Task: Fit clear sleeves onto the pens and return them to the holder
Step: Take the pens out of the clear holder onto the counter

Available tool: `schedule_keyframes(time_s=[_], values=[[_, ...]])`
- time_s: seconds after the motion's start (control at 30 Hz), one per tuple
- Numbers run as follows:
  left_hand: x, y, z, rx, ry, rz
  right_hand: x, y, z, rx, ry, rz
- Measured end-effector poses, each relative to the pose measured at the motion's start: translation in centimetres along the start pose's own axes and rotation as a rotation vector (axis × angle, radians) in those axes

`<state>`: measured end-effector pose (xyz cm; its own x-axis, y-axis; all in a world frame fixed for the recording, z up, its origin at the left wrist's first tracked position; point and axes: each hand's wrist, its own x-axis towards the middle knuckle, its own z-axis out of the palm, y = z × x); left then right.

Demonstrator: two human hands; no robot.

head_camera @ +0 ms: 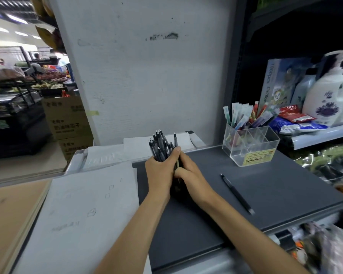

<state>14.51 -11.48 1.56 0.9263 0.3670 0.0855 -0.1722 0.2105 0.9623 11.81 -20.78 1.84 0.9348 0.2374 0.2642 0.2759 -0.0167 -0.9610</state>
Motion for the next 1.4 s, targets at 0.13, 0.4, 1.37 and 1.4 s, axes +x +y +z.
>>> schedule_keyframes(time_s=[0.13, 0.4, 1.37, 1.4], values=[[-0.2, -0.2, 0.1, 0.056, -0.002, 0.046, 0.1, -0.6, 0.3, 0.198, 0.027, 0.11], [-0.8, 0.1, 0.5, 0.151, -0.045, 0.036, 0.6, -0.1, 0.5, 0.464, 0.111, 0.213], [-0.1, 0.6, -0.5, -0.13, 0.012, -0.145, -2.1, -1.6, -3.8, -0.158, 0.419, -0.041], [-0.1, 0.5, -0.4, -0.118, 0.01, -0.123, -3.1, -1.9, -4.7, -0.328, 0.458, -0.093]])
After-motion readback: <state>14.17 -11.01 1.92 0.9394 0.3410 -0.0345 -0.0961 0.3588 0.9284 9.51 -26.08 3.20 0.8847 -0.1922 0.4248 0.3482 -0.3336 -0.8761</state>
